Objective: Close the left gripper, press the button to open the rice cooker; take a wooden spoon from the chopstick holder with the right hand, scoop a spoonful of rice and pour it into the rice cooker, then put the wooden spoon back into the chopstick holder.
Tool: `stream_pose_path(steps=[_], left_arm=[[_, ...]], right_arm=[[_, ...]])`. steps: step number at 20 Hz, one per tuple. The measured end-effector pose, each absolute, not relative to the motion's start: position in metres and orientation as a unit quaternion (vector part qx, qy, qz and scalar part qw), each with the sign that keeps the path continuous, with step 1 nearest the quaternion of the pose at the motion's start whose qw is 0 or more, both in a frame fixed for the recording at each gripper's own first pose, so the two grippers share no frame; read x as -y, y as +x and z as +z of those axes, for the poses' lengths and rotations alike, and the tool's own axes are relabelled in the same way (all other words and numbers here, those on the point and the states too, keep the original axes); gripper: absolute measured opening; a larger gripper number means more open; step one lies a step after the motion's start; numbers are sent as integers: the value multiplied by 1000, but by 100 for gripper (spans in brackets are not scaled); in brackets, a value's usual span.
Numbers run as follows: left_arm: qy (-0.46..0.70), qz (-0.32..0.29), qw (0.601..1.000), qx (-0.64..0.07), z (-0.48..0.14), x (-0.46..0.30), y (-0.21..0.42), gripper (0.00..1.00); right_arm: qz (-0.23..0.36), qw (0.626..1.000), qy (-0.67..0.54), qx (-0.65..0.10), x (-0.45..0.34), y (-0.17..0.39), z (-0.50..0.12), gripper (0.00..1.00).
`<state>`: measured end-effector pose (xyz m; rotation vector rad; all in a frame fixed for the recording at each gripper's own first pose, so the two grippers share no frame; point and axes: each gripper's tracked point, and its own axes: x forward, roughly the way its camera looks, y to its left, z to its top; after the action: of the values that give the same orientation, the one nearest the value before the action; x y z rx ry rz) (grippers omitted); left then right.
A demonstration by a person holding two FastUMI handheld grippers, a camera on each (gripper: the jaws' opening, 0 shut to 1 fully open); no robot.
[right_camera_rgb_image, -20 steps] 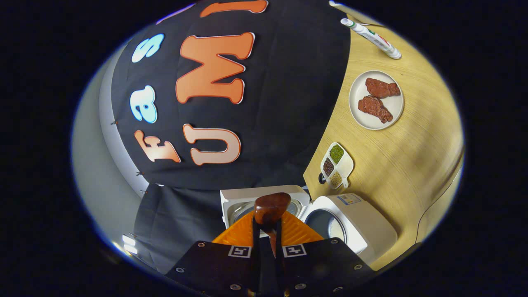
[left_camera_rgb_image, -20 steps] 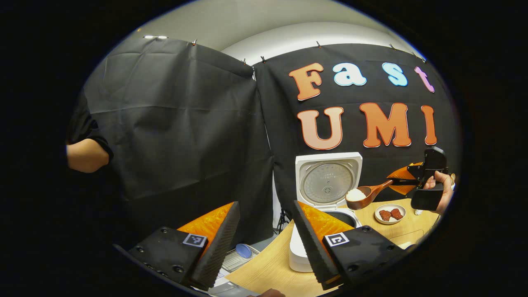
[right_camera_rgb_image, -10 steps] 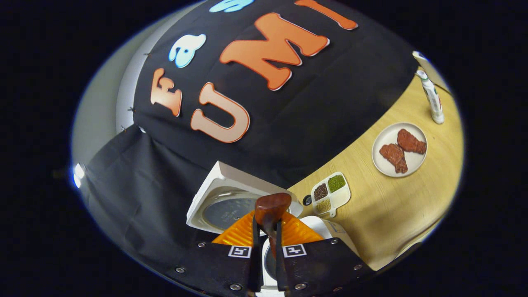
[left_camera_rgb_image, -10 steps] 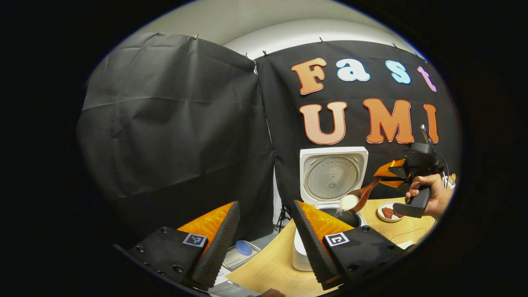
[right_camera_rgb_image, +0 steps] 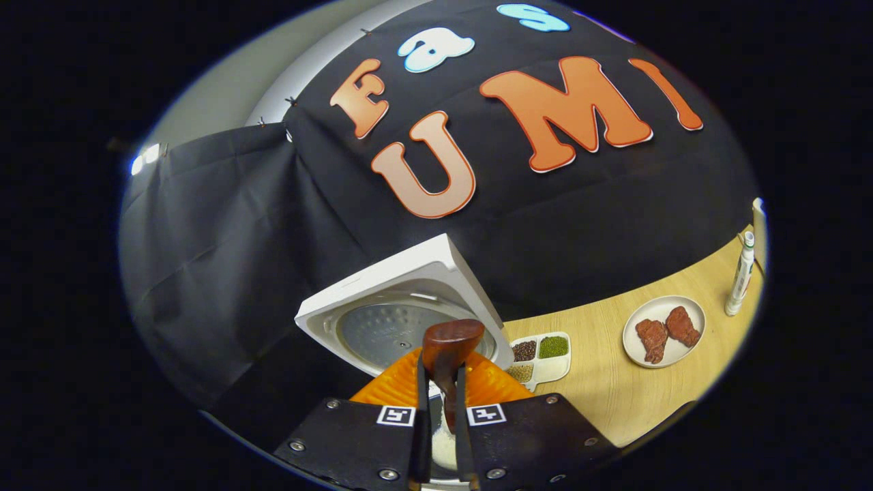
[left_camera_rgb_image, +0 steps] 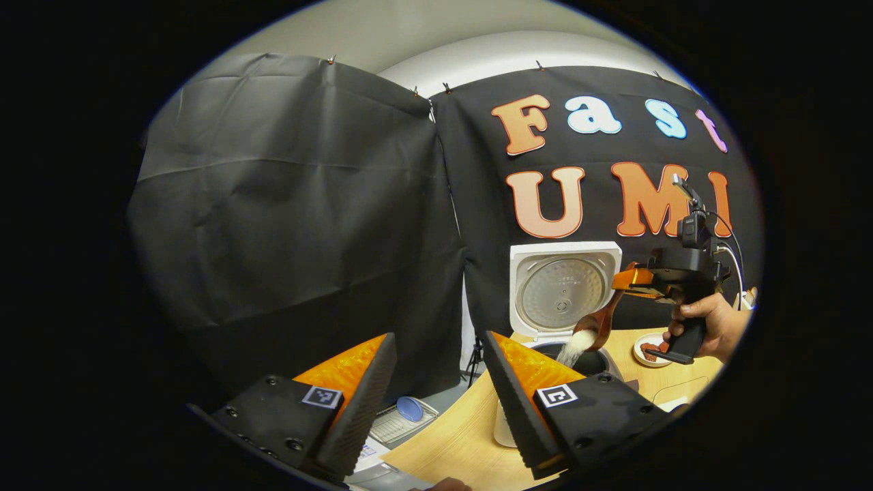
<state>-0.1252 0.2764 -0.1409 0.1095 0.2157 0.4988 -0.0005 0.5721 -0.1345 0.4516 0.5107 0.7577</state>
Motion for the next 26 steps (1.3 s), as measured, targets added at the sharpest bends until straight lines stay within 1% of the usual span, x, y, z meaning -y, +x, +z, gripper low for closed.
stream_pose_path(steps=[2,3,4,8,16,18,19,20,23,26], left_arm=[[55,248,961,-109,-140,-276,-126,88],[57,248,961,-108,-139,-276,-126,86],[60,248,961,-106,-137,-274,-126,88],[62,248,962,-100,-134,-270,-127,88],[52,250,962,-93,-133,-269,-137,88],[49,249,963,-96,-137,-270,-137,88],[49,247,963,-98,-138,-270,-138,86],[51,244,963,-98,-138,-269,-137,88],[57,242,964,-97,-137,-272,-134,88],[53,239,965,-97,-138,-267,-134,88]], right_arm=[[378,878,188,-226,-576,-7,-129,13],[389,879,173,-216,-577,-11,-127,13],[399,879,158,-205,-579,-15,-124,13],[433,881,96,-164,-583,-31,-113,13],[487,868,-15,-98,-591,-62,-108,13],[494,864,-25,-90,-591,-66,-108,13],[498,862,-22,-87,-591,-65,-107,13],[503,860,-21,-83,-592,-68,-105,13],[511,857,-20,-67,-590,-73,-97,13],[509,856,19,-91,-581,-79,-100,13]])
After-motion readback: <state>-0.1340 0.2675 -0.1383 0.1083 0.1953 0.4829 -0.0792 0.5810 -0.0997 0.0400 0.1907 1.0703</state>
